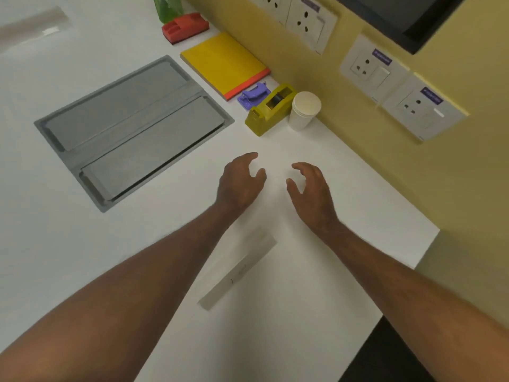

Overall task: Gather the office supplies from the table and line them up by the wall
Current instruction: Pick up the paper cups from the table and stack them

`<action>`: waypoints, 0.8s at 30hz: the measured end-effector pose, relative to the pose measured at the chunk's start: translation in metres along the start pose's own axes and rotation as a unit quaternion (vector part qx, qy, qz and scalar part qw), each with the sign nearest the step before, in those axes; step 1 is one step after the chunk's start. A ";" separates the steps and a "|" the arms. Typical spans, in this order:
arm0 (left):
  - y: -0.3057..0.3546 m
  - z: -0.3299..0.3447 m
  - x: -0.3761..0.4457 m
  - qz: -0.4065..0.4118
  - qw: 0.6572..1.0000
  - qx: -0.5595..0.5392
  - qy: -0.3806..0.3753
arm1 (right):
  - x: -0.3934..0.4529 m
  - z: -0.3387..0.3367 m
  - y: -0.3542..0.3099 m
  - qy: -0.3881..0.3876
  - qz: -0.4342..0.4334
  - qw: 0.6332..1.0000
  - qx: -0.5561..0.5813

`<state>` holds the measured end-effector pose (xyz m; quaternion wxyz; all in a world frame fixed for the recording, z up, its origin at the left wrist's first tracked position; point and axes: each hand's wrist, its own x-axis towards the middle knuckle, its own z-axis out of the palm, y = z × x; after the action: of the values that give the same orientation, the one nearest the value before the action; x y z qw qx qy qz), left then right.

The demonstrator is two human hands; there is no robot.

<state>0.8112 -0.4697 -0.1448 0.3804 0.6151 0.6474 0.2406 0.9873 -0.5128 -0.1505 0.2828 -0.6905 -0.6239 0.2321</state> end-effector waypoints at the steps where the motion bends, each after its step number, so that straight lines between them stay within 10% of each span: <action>1: 0.000 0.005 0.000 -0.003 1.000 -0.004 -0.003 | 0.000 -0.002 0.006 0.002 0.010 1.000 -0.002; 24: 0.060 0.077 0.112 -0.047 0.992 -0.114 0.011 | 0.144 -0.033 0.057 0.031 0.135 0.985 0.104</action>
<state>0.9141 -0.3639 -0.1660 0.4518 0.5339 0.6481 0.3013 1.0677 -0.3766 -0.1607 0.3378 -0.7421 -0.4887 0.3103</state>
